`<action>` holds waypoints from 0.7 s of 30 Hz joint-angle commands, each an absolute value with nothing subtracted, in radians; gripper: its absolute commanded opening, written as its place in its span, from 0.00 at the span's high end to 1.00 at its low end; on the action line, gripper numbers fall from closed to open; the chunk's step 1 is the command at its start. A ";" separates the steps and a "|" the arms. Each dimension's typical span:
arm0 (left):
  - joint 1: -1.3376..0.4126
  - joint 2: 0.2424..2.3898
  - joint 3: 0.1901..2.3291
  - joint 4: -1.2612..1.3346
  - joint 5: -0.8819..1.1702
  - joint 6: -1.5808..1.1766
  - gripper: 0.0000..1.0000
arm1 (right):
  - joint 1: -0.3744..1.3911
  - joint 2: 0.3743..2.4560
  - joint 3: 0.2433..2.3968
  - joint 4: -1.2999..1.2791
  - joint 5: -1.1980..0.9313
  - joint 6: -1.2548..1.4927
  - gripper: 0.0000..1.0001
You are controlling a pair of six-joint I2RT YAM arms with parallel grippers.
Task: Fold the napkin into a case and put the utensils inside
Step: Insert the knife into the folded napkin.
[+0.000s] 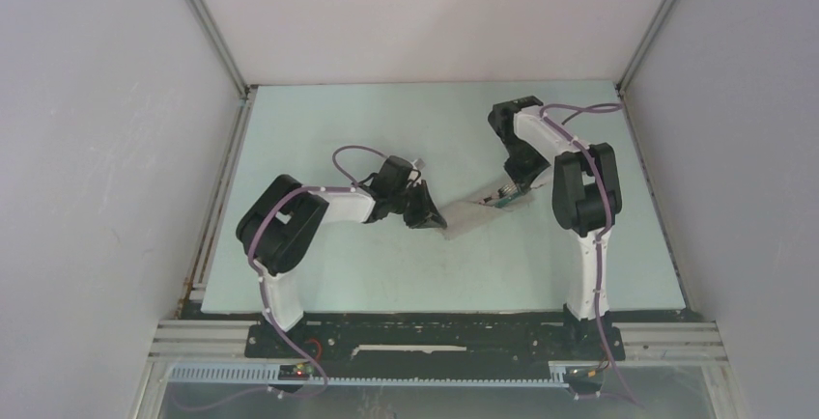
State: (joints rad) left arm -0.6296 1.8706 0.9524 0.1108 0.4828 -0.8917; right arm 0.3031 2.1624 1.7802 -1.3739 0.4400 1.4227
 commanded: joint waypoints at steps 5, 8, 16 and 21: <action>-0.625 1.886 0.962 0.133 0.474 -0.890 0.96 | 0.334 2.123 1.754 -1.345 0.379 1.436 1.00; -0.624 1.893 0.960 0.137 0.471 -0.891 0.96 | 0.347 2.117 1.749 -1.345 0.340 1.438 1.00; -0.625 1.889 0.958 0.144 0.473 -0.891 0.96 | 0.376 2.119 1.732 -1.326 0.207 1.455 1.00; -0.625 1.888 0.956 0.144 0.471 -0.890 0.96 | 0.384 2.107 1.693 -1.285 0.134 1.457 1.00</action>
State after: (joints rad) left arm -0.6296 1.8801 0.9524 0.1253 0.4820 -0.8913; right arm 0.3710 2.1620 1.7130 -1.3006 0.1986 1.4261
